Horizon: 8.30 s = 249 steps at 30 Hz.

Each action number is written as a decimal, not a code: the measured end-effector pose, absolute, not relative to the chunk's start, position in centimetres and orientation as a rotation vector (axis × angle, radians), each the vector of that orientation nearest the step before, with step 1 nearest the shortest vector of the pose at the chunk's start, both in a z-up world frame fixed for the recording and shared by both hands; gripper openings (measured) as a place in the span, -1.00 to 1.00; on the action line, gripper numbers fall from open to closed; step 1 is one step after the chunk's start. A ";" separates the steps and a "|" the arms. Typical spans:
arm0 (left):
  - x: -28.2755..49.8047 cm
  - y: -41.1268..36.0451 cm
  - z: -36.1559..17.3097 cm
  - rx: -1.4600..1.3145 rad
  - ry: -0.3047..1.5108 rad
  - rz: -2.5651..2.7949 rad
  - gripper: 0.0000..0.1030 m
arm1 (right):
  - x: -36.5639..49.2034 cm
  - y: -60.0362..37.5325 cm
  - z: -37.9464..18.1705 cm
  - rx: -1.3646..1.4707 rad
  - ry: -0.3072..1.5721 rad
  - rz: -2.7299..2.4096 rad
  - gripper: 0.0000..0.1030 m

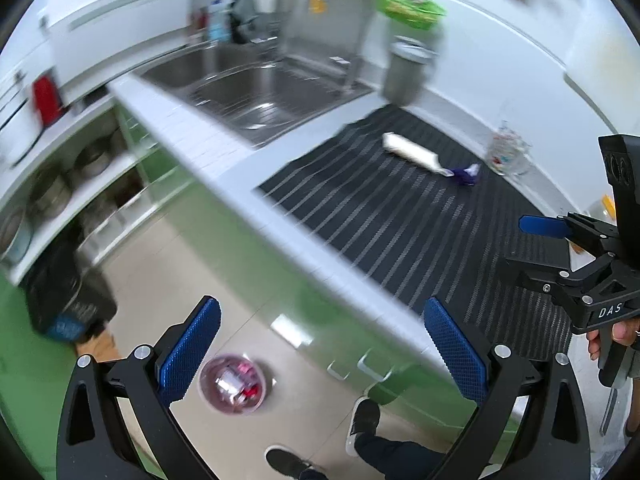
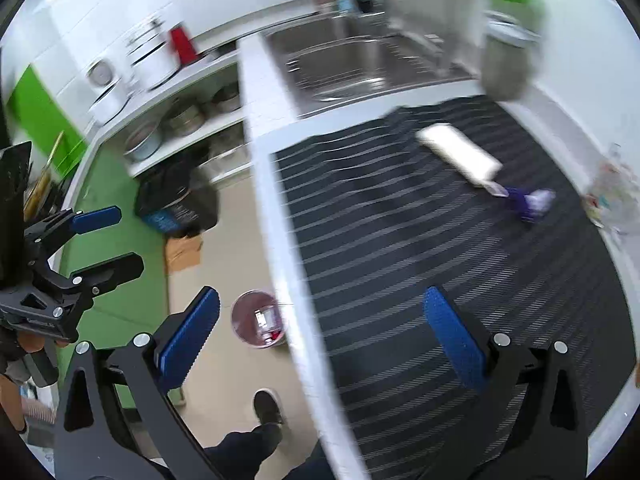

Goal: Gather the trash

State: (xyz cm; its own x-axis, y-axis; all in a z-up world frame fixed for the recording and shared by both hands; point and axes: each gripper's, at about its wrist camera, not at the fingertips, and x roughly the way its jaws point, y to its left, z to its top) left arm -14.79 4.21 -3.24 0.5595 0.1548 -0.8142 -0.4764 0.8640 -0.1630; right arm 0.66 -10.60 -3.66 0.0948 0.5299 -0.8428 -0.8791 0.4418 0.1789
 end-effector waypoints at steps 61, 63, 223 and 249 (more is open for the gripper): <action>19.5 6.8 -10.2 0.076 1.155 -0.310 0.89 | 23.7 -11.0 -7.7 -0.253 1.159 0.850 -0.85; 20.3 6.7 -10.8 0.145 1.172 -0.400 0.89 | 23.6 -11.4 -7.6 -0.241 1.167 0.829 -0.85; -36.3 12.0 -15.2 -0.603 0.852 0.756 0.89 | -17.1 5.3 -15.4 -0.675 1.024 1.433 0.94; -10.5 0.9 -1.4 -0.371 0.840 0.397 0.89 | 6.6 -14.9 -1.6 -0.394 0.934 1.081 0.94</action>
